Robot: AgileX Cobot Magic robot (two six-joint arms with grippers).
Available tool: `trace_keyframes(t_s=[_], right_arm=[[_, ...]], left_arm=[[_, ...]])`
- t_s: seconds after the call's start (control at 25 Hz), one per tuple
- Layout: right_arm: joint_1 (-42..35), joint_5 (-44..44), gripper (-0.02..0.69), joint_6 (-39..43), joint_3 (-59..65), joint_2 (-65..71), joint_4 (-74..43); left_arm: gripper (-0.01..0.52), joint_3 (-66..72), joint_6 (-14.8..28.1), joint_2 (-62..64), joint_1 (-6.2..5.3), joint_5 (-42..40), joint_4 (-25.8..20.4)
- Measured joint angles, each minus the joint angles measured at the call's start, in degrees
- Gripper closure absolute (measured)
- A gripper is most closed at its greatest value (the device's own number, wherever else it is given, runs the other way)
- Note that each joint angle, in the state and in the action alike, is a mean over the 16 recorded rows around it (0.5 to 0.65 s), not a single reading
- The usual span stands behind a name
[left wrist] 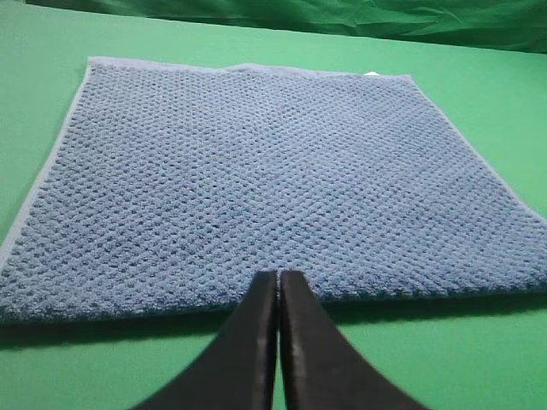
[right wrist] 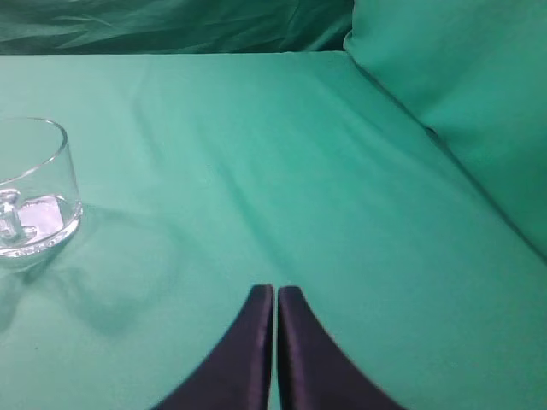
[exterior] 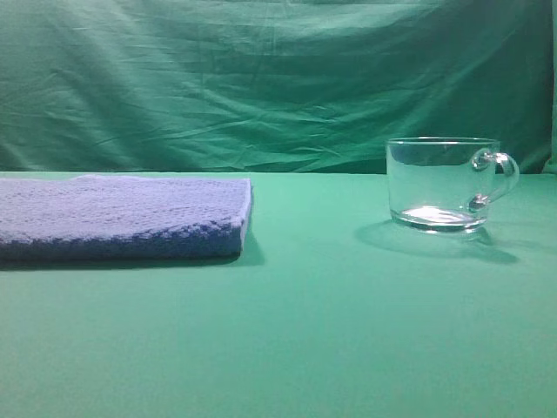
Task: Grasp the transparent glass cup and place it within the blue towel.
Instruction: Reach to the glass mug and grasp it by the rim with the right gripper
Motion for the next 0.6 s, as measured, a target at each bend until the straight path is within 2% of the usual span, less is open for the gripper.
trace_keyframes(t_s=[0.6], right_arm=[[0.0,0.0,0.665,0.0,0.0,0.0,0.0]], left_arm=[[0.514,0.0,0.0,0.0,0.0,0.0,0.0]])
